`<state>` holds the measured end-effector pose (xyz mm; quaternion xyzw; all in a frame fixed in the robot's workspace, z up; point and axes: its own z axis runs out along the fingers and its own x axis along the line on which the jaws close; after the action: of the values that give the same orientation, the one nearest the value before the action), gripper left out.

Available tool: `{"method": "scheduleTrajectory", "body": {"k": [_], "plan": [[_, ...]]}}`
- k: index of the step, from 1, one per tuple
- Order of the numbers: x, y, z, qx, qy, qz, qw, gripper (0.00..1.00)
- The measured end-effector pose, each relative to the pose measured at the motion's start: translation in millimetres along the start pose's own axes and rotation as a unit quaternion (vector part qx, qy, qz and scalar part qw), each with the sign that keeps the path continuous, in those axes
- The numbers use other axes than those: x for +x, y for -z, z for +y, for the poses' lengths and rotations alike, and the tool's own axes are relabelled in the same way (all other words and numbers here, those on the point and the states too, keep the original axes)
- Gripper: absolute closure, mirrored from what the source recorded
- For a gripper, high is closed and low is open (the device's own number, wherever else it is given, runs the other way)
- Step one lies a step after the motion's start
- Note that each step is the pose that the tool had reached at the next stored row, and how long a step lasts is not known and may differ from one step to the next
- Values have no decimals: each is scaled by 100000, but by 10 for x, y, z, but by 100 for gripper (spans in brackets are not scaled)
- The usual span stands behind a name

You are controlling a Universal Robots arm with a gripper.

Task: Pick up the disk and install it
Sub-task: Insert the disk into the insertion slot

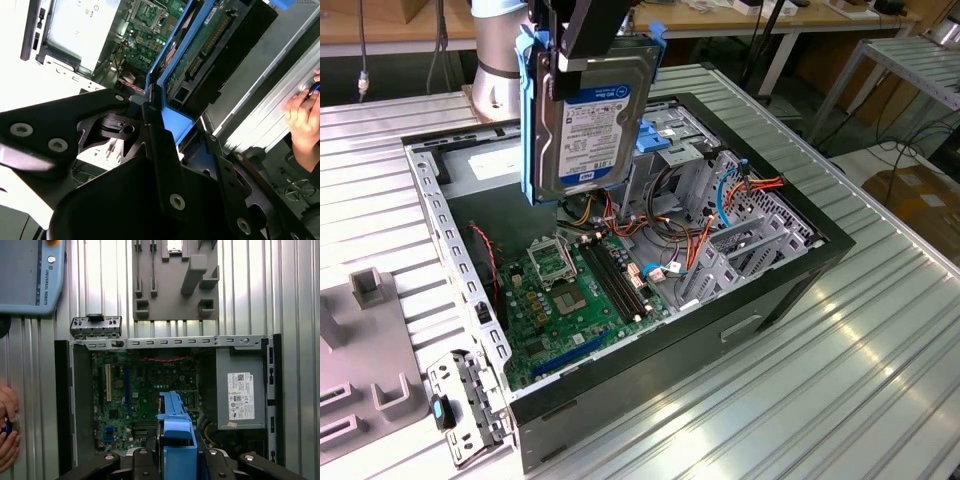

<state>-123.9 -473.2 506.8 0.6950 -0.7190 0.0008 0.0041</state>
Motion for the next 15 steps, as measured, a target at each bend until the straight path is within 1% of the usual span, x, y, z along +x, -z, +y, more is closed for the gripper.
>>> {"method": "scheduleTrajectory", "body": {"k": [1, 9, 11, 15], "plan": [[22, -2, -3, -4, -22, 87, 100000, 63], [90, -10, -17, -3, -102, 597, 99998, 63], [92, -9, -17, -7, -111, 645, 99998, 63], [94, -9, -18, -6, -105, 649, 99998, 63]]}}
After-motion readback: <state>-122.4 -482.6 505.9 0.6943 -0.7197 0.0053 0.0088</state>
